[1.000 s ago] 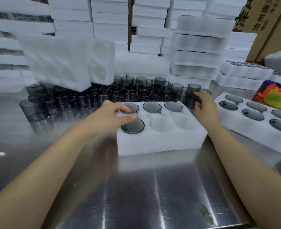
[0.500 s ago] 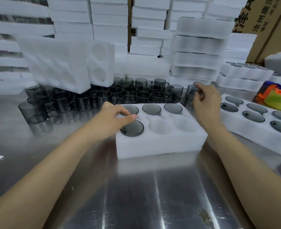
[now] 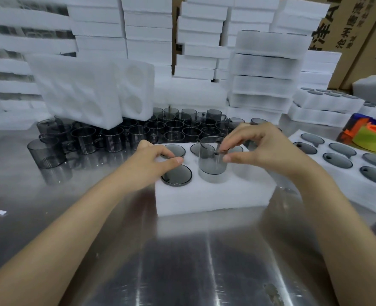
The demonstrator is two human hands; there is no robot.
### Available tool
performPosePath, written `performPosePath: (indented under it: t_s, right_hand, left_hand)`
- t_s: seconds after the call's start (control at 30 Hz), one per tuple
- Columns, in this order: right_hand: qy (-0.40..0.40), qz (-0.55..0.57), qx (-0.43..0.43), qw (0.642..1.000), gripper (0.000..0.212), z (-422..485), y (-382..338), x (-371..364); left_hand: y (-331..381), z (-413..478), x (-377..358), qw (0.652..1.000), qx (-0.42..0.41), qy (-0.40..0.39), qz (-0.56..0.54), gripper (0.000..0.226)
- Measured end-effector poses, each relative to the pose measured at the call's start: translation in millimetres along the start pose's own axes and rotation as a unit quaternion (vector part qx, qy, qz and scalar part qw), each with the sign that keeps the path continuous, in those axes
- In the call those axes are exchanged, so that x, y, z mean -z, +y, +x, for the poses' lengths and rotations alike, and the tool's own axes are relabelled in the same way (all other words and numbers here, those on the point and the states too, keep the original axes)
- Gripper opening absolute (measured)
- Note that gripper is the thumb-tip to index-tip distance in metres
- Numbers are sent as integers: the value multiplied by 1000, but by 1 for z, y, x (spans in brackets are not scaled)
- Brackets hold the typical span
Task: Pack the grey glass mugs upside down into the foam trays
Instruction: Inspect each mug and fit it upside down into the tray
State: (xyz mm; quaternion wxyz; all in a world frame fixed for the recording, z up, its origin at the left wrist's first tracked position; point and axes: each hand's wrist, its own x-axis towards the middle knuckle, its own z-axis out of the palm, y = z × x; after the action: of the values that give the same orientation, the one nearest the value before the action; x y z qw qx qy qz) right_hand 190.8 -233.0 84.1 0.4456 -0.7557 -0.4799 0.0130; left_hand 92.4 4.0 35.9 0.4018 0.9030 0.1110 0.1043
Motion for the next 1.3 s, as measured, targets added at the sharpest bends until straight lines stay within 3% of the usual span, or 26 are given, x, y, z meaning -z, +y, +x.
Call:
performPosePath:
  t_s: [0.07, 0.27, 0.37, 0.47, 0.53, 0.73, 1.03, 1.17, 1.3]
  right_hand:
    - [-15, 0, -6, 1000, 13, 0, 0, -1]
    - [-28, -49, -44, 997, 29, 5, 3, -12]
    - [-52, -26, -21, 998, 26, 4, 6, -10]
    - [-106, 33, -9, 994, 66, 1, 5, -5]
    - [-132, 57, -17, 989, 80, 0, 4, -4]
    - [-180, -3, -28, 983, 69, 0, -1, -9]
    - [-151, 37, -67, 986, 44, 2, 2, -12]
    - [-166, -61, -57, 983, 42, 2, 3, -21]
    - [-132, -100, 2, 986, 56, 2, -3, -38]
  left_hand:
    - [0, 0, 0, 1000, 1, 3, -1, 26]
    - [0, 0, -1, 1000, 1, 10, 0, 25]
    - [1, 0, -1, 1000, 1, 10, 5, 25]
    - [1, 0, -1, 1000, 3, 11, 8, 25]
    - [0, 1, -2, 1000, 1, 12, 6, 25]
    - [-2, 2, -2, 1000, -1, 12, -1, 22]
    - [-1, 1, -3, 1000, -5, 18, -2, 25]
    - [0, 1, -2, 1000, -3, 18, -1, 26]
    - [1, 0, -2, 1000, -8, 16, 3, 28]
